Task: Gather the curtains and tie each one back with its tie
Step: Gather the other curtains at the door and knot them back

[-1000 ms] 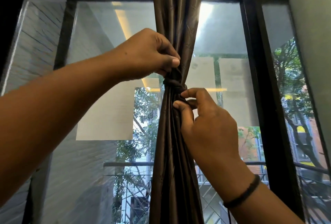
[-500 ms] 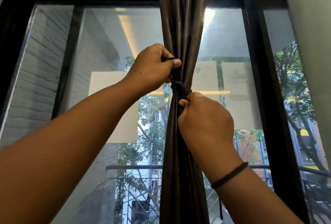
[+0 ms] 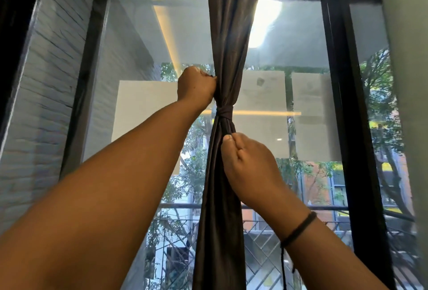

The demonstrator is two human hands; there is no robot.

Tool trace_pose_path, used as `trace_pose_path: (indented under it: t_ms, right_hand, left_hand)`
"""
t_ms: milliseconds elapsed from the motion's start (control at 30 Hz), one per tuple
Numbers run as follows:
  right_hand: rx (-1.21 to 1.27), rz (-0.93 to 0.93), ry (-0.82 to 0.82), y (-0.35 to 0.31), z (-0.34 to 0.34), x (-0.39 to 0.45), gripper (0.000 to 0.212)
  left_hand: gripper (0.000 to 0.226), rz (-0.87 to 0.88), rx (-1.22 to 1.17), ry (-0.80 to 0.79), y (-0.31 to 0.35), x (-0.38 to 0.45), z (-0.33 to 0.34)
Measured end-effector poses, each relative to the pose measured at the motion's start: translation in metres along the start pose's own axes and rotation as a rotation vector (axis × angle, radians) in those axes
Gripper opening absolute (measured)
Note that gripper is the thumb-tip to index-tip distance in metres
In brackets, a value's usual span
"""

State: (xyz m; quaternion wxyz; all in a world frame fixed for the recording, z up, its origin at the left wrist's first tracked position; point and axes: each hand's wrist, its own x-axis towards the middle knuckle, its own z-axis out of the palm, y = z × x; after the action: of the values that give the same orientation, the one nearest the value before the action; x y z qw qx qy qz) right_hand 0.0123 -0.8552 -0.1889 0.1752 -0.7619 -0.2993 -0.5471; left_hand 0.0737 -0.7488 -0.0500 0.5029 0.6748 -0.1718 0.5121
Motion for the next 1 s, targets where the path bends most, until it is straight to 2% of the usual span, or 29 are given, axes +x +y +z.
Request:
trace_pose_path:
  t_ms: [100, 233, 367, 433, 500, 567, 600, 667, 767, 933, 1000]
  right_hand:
    - [0.137, 0.071, 0.077, 0.004, 0.003, -0.006, 0.029]
    - [0.286, 0.159, 0.187, 0.008, 0.009, -0.013, 0.034]
    - [0.335, 0.151, 0.197, 0.006, 0.003, -0.023, 0.037]
    - [0.502, 0.199, 0.26, 0.005, -0.002, -0.029, 0.036]
    - [0.702, 0.352, 0.282, 0.007, -0.003, -0.035, 0.039]
    - [0.824, 0.582, 0.213, 0.009, 0.003, -0.043, 0.036]
    - [0.86, 0.672, 0.158, 0.008, 0.007, -0.048, 0.037]
    - [0.935, 0.771, 0.065, 0.003, 0.013, -0.058, 0.05]
    - [1.019, 0.795, 0.017, -0.007, 0.016, -0.069, 0.06]
    - [1.087, 0.865, 0.035, -0.015, 0.015, -0.08, 0.034]
    - [0.936, 0.836, 0.065, -0.011, 0.01, -0.083, 0.031]
  left_hand:
    - [0.027, -0.051, 0.016, 0.038, 0.001, -0.005, 0.007]
    - [0.025, -0.067, 0.023, 0.054, -0.002, -0.014, 0.013]
    - [0.02, -0.124, -0.22, 0.07, -0.002, -0.035, 0.007]
    - [0.021, -0.211, -0.444, -0.069, -0.005, -0.063, 0.001]
    - [0.041, -0.311, -0.533, -0.341, -0.017, -0.094, -0.003]
    - [0.043, -0.371, -0.546, -0.588, -0.034, -0.119, -0.006]
    - [0.039, -0.399, -0.566, -0.648, -0.04, -0.13, -0.009]
    - [0.038, -0.439, -0.574, -0.602, -0.048, -0.144, -0.016]
    - [0.037, -0.345, -0.508, -0.442, -0.057, -0.164, -0.024]
    - [0.049, -0.17, -0.362, -0.262, -0.073, -0.191, -0.034]
    - [0.043, -0.117, -0.285, -0.22, -0.076, -0.195, -0.04]
